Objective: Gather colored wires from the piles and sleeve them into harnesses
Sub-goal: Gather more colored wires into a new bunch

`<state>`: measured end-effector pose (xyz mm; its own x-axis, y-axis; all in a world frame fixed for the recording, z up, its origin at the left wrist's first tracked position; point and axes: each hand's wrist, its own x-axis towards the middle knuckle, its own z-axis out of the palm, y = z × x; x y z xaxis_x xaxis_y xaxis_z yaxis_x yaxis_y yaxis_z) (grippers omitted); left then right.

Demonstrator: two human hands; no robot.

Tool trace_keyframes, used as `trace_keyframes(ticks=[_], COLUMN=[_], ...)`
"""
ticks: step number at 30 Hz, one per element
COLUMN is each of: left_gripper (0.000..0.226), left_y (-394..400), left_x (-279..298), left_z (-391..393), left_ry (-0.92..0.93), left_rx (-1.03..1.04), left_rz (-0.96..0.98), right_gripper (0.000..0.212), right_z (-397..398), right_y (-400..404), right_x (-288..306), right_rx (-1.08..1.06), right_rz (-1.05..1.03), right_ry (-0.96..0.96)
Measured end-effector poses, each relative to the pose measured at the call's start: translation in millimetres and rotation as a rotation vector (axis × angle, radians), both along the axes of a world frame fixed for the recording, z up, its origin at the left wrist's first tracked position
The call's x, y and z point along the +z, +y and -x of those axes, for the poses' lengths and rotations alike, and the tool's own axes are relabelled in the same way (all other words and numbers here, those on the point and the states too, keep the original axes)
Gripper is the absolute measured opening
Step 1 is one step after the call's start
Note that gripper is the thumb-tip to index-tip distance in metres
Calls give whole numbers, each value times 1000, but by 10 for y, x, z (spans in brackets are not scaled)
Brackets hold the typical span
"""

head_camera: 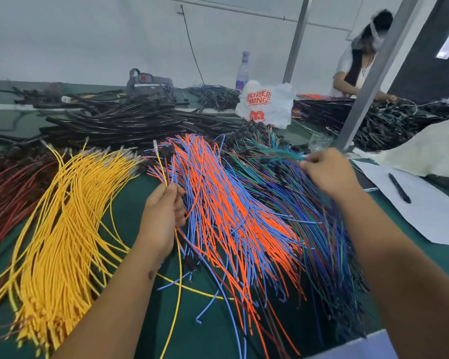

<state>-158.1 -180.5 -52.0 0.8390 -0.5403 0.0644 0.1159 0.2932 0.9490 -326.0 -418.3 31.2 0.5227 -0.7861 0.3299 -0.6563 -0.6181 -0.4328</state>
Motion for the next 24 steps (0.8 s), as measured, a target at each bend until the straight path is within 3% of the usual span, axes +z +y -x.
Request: trace_keyframes(ticks=[4, 9, 10, 13, 14, 15, 19, 21, 24], left_gripper=[31, 31, 31, 32, 32, 32, 32, 32, 31], left_y=[16, 14, 15, 29, 31, 28, 14, 15, 8], left_x=[-8, -22, -23, -28, -30, -29, -26, -29, -26], left_z=[-10, -18, -18, -23, -24, -26, -34, -39, -37], left_ry=[4, 9, 10, 17, 19, 20, 28, 27, 22], left_rx=[-11, -9, -12, -13, -10, -9, -7, -3, -2], left_rz=[3, 11, 12, 8, 6, 6, 4, 1, -4], right_gripper=[22, 27, 27, 21, 21, 23, 25, 19, 28], right_z=[24, -25, -31, -10, -9, -12, -43, -81, -147], right_y=[-2, 43, 34, 10, 21, 40, 134, 89, 6], right_x=[340, 597, 576, 405, 346, 294, 215, 131, -92], right_rx=[14, 63, 76, 44, 53, 97, 224, 179, 191], right_rz=[118, 24, 10, 23, -25, -82, -162, -89, -234], right_ry=[-168, -807, -818, -292, -235, -306, -1032, -927, -403])
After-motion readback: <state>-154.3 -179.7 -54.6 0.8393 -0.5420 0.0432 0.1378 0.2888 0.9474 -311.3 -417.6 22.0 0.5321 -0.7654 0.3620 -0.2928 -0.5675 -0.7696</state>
